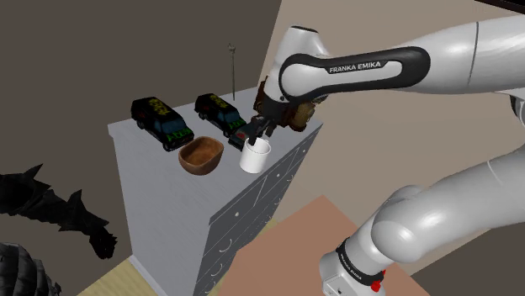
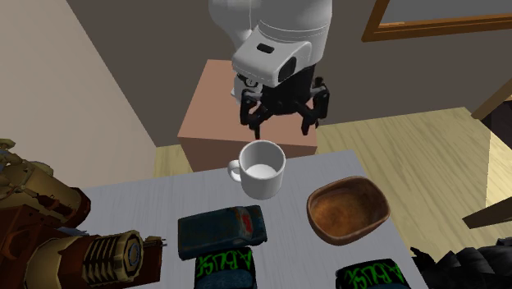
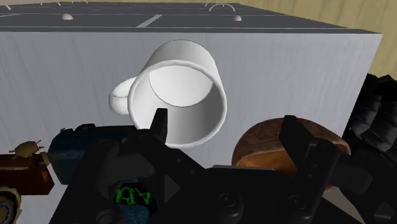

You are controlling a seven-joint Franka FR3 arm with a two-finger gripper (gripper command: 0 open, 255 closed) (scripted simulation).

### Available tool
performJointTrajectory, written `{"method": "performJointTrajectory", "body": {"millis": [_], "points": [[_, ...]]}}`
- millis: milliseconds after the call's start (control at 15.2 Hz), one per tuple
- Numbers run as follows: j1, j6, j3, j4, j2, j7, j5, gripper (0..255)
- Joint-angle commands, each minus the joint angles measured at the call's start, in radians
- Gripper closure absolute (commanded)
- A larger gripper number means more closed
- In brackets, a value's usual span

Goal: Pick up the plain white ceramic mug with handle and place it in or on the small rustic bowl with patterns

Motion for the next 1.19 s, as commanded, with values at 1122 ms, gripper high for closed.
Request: {"method": "performJointTrajectory", "body": {"millis": [1122], "points": [[-0.003, 0.197, 0.028, -0.033, 0.166, 0.039, -0.029, 0]]}}
